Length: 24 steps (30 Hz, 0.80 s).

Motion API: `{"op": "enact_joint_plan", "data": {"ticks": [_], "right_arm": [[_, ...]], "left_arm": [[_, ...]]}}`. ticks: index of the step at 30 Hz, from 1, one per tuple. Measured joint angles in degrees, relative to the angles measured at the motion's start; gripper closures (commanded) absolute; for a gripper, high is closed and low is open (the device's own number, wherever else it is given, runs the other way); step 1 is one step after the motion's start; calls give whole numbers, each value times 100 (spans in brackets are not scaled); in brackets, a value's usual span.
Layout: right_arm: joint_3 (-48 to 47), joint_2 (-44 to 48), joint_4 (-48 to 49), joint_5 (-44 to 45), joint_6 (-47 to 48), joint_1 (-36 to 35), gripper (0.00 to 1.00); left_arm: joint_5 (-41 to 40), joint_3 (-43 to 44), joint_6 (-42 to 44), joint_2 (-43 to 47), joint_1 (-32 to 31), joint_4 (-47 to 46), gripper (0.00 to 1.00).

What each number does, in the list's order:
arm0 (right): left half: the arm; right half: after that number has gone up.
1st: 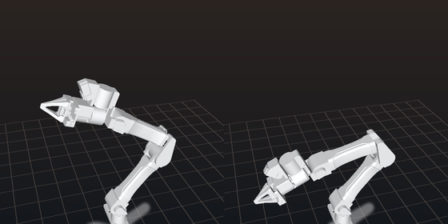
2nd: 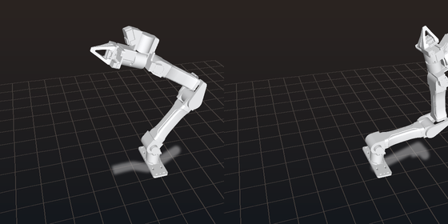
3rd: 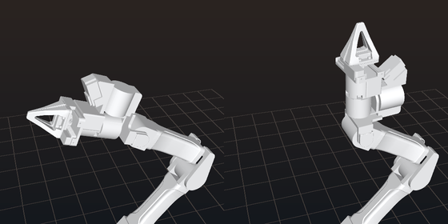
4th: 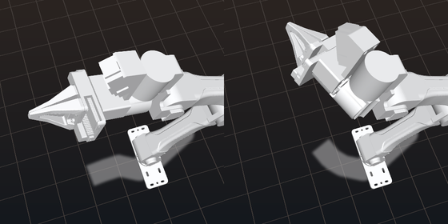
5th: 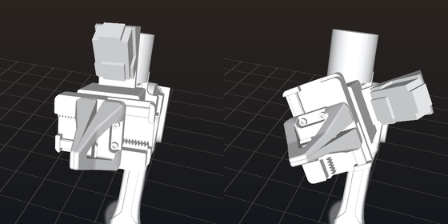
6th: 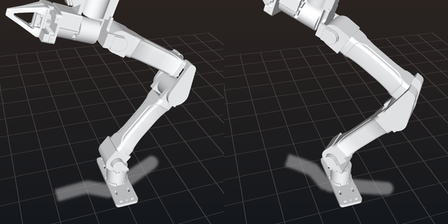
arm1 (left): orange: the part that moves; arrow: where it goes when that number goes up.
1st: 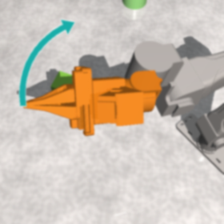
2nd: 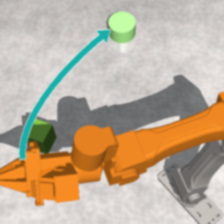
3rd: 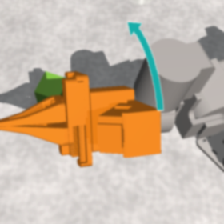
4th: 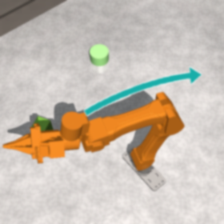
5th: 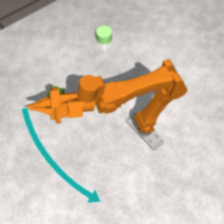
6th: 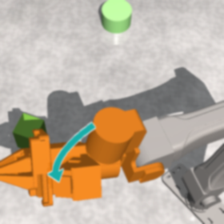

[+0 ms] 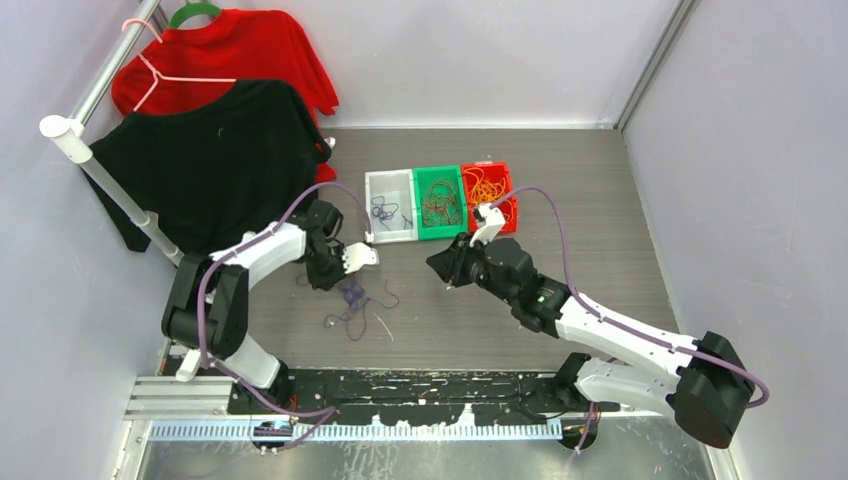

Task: Untangle the cables

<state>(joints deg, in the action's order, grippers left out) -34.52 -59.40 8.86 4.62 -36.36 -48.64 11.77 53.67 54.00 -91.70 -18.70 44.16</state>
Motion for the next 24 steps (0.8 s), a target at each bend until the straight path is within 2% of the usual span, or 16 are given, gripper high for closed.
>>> {"op": "enact_joint_plan", "data": {"ticks": [4, 9, 12, 17, 24], "right_arm": [[9, 46, 26, 0, 2, 0, 78], [15, 57, 114, -4, 4, 0, 76], [15, 55, 214, -39, 7, 0, 68], [7, -7, 581, -223, 79, -22, 40], [-647, -748, 1346, -813, 741, -595, 26]], "left_arm": [[52, 140, -68, 476, 0, 426, 100], [326, 866, -256, 1388, 0, 1147, 100], [501, 1305, -400, 2028, 0, 1480, 100], [752, 2229, -933, 2452, -7, 1961, 100], [1084, 3875, -2074, 2568, -20, 2013, 100]]}}
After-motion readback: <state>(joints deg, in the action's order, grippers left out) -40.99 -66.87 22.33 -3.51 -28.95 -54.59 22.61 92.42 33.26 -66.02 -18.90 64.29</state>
